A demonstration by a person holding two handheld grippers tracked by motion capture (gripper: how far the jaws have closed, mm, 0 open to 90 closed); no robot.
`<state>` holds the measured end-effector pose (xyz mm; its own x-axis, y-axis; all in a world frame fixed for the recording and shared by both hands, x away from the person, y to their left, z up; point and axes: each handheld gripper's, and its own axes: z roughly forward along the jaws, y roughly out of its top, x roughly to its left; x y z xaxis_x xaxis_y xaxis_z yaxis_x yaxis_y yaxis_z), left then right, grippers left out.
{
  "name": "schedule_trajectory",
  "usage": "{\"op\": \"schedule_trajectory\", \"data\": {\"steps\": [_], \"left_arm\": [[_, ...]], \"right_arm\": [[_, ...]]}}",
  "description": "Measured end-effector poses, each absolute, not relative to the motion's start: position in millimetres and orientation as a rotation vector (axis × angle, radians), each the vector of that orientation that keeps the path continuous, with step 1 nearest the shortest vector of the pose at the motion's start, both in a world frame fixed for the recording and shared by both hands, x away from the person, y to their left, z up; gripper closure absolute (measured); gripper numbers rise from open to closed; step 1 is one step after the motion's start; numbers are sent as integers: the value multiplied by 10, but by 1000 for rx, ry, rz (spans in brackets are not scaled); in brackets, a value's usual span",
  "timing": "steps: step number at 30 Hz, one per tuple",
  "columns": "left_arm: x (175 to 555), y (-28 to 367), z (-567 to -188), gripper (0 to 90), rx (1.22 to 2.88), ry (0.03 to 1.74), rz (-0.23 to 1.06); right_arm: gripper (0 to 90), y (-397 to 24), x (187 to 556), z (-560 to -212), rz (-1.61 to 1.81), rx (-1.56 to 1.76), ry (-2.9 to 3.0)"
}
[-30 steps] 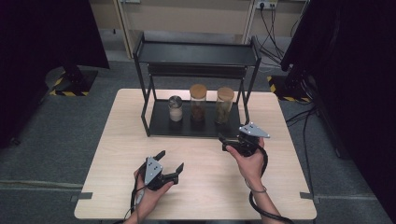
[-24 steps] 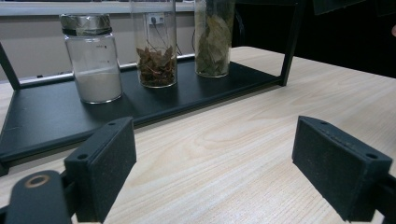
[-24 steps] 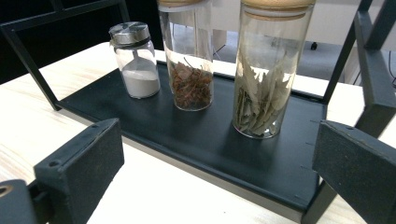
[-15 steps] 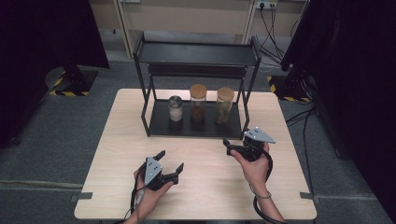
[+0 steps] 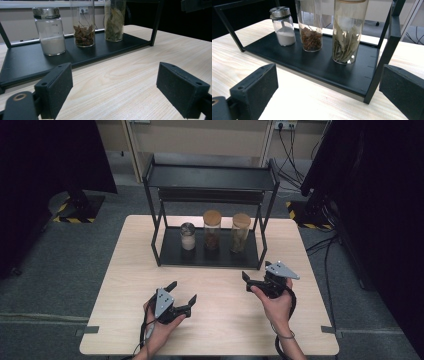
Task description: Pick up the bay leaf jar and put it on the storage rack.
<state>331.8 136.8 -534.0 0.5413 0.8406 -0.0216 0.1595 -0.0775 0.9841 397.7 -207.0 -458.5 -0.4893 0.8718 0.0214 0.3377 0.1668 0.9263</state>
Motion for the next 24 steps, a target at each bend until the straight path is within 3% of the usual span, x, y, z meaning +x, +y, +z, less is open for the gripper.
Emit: {"op": "schedule_trajectory", "data": {"steps": [24], "left_arm": [[3316,1367,-5340,133,1573,877,707]], "right_arm": [[23,-2199,3781,-4706,1302,1155,1907]]}}
